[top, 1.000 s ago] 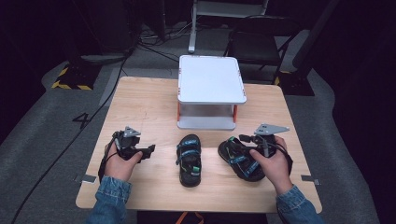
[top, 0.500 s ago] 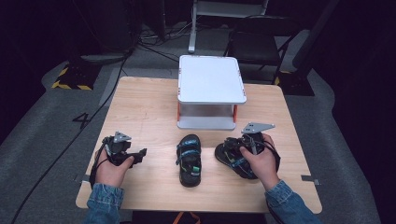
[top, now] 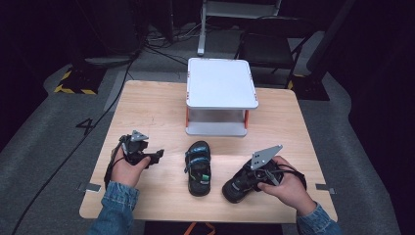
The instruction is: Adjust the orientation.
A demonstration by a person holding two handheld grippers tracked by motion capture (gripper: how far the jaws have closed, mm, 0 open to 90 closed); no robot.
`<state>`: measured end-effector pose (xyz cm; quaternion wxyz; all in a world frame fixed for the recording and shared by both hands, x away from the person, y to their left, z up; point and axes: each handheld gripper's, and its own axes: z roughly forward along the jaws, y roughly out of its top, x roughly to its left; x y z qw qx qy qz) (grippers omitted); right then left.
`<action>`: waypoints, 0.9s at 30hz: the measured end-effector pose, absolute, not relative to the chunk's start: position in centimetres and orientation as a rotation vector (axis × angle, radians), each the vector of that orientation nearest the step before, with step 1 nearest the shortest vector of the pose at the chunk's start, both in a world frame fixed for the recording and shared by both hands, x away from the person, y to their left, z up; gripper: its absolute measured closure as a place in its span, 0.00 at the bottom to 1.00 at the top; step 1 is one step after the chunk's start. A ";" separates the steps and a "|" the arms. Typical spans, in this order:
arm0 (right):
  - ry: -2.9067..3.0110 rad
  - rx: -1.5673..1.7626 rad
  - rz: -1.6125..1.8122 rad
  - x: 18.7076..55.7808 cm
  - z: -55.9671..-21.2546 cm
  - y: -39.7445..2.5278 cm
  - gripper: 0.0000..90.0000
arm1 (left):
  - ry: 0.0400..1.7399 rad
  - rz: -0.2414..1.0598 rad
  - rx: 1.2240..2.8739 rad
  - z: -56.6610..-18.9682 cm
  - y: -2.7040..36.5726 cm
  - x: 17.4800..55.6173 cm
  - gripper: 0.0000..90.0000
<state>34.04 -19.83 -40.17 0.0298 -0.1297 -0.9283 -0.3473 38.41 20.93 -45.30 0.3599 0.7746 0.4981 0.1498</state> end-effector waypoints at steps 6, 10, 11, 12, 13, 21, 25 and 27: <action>-2.827 -0.456 -1.067 33.8 -40.7 -20.1 0.82 | 1.262 0.373 2.007 -45.3 20.1 39.2 0.32; -2.831 -0.598 -1.281 34.2 -40.0 -21.2 0.51 | 1.258 0.375 2.011 -45.4 20.0 39.4 0.31; -2.827 -0.698 -1.350 34.5 -39.8 -21.8 0.50 | 1.262 0.373 2.013 -45.4 20.0 39.4 0.31; -2.822 -0.823 -1.365 34.8 -39.7 -22.4 0.51 | 1.264 0.377 2.014 -45.5 20.0 39.4 0.31; -2.832 -0.929 -1.343 35.1 -39.8 -23.0 0.50 | 1.269 0.377 2.009 -45.5 20.1 39.4 0.31; -2.796 -1.101 -1.044 36.8 -43.1 -23.0 0.59 | 1.283 0.385 2.018 -45.8 20.4 39.1 0.31; -2.779 -1.043 -1.076 36.9 -42.8 -22.8 0.71 | 1.288 0.387 2.013 -45.8 20.7 38.8 0.31; -2.787 -1.018 -1.109 37.2 -42.5 -22.8 0.71 | 1.298 0.389 2.008 -45.9 20.9 38.5 0.31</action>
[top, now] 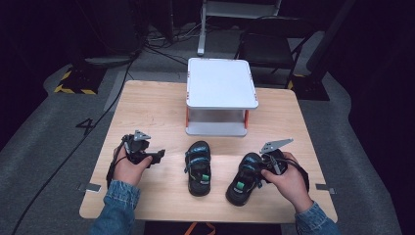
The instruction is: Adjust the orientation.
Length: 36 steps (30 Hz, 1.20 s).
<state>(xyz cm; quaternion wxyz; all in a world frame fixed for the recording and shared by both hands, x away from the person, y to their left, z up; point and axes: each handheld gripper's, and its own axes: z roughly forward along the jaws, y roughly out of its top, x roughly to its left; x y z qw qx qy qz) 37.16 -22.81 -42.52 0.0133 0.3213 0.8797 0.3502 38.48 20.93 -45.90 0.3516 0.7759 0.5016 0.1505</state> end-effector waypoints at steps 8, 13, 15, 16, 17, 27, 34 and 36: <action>2.681 0.730 1.204 39.9 -41.6 -20.6 0.71 | 1.372 0.398 1.987 -46.5 23.4 35.5 0.31; 2.786 0.572 1.240 41.6 -42.5 -17.8 0.72 | 1.432 0.409 1.948 -46.6 25.3 33.7 0.31; 2.815 0.505 1.265 42.0 -42.6 -17.1 0.72 | 1.449 0.416 1.939 -46.6 25.8 33.2 0.31; 2.833 0.485 1.271 42.1 -42.5 -17.0 0.72 | 1.448 0.423 1.938 -46.6 25.9 33.0 0.31; 2.848 0.462 1.278 42.2 -42.3 -16.9 0.72 | 1.451 0.421 1.935 -46.6 26.0 32.9 0.31; 2.894 0.413 1.360 43.5 -44.3 -16.3 0.71 | 1.452 0.412 1.945 -47.0 25.8 33.0 0.31; 2.751 0.388 1.360 42.5 -44.5 -15.7 0.67 | 1.430 0.374 1.980 -47.6 25.0 34.0 0.31; 2.730 0.432 1.387 42.3 -44.1 -16.3 0.62 | 1.429 0.375 1.983 -47.8 25.2 34.5 0.31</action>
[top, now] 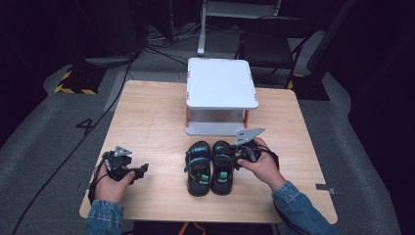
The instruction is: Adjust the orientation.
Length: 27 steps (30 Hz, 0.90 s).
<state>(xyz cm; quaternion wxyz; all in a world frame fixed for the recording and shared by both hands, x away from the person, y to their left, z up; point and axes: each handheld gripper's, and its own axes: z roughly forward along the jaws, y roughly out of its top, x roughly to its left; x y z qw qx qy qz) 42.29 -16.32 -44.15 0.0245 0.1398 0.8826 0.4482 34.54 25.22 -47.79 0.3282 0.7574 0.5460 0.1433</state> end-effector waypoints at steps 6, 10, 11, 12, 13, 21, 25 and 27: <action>2.646 0.573 1.454 40.8 -42.3 -19.0 0.64 | 1.425 0.366 1.986 -48.4 25.1 36.1 0.32; 2.613 0.771 1.474 39.2 -41.5 -20.2 0.67 | 1.405 0.379 2.014 -48.4 24.3 36.9 0.32; 2.595 0.821 1.462 38.8 -41.3 -20.3 0.66 | 1.405 0.371 2.009 -48.3 24.2 37.0 0.32; 2.583 0.839 1.466 38.6 -41.2 -20.3 0.65 | 1.396 0.372 2.010 -48.2 24.0 37.1 0.32; 2.561 0.865 1.479 38.2 -41.2 -20.2 0.63 | 1.392 0.372 2.011 -48.1 23.9 37.2 0.32; 2.558 0.934 1.397 36.8 -41.7 -18.2 0.58 | 1.333 0.286 1.967 -47.7 23.5 36.3 0.31; 2.549 1.024 1.348 36.7 -42.4 -17.7 0.57 | 1.259 0.279 1.948 -47.4 23.0 35.0 0.31; 2.530 1.046 1.362 36.3 -42.4 -17.5 0.56 | 1.237 0.305 1.948 -47.5 22.9 34.7 0.31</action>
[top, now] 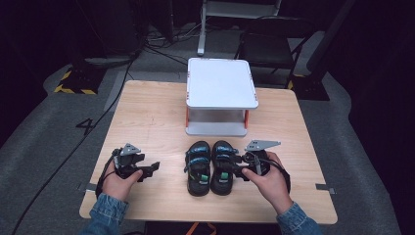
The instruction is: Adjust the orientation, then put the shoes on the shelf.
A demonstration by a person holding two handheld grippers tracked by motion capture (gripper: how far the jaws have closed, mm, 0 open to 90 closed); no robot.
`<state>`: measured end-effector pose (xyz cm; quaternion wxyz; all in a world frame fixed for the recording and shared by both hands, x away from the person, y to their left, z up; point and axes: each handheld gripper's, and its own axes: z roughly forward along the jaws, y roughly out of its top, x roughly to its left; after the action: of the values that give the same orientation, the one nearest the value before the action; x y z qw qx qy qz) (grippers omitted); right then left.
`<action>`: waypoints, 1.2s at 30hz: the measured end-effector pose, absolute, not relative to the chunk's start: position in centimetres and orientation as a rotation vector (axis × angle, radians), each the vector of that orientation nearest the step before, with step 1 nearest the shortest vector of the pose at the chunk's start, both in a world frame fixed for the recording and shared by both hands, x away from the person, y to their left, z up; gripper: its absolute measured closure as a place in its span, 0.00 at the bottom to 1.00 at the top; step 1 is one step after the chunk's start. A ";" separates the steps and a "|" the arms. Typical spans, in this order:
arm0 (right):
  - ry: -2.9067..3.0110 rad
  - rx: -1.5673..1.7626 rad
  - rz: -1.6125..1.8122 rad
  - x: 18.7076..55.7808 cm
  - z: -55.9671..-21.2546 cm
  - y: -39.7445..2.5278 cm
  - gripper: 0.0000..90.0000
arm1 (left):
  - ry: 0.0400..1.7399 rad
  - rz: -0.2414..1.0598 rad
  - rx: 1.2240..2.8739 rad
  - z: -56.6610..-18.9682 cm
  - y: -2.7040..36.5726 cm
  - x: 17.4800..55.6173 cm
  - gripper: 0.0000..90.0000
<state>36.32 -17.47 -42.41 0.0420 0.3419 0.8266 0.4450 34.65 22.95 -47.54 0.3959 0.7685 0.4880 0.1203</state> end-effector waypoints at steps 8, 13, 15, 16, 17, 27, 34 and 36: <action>2.507 1.281 1.316 35.9 -42.7 -15.3 0.56 | 1.177 0.372 1.917 -48.0 21.8 34.0 0.31; 2.511 1.323 1.291 35.9 -42.6 -14.0 0.52 | 1.157 0.387 1.931 -47.9 21.3 34.2 0.30; 2.518 1.330 1.281 35.8 -42.6 -13.5 0.51 | 1.157 0.396 1.929 -47.8 21.2 34.2 0.30; 2.522 1.333 1.276 35.8 -42.6 -13.2 0.51 | 1.155 0.398 1.928 -47.8 21.1 34.2 0.30; 2.530 1.337 1.274 35.7 -42.6 -12.8 0.50 | 1.153 0.393 1.926 -47.8 21.0 34.3 0.30; 2.549 1.350 1.141 35.5 -42.9 -9.5 0.46 | 1.124 0.358 1.954 -48.0 20.6 34.5 0.31; 2.548 1.304 0.941 34.6 -43.7 -8.9 0.44 | 1.112 0.354 1.970 -48.1 20.7 34.2 0.31; 2.517 1.327 0.958 34.3 -44.1 -8.9 0.44 | 1.107 0.358 1.981 -48.2 20.6 34.1 0.31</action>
<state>34.31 -8.93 -44.08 0.0696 0.4409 0.8363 0.3183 34.08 20.59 -48.22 0.4096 0.7867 0.4395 0.1420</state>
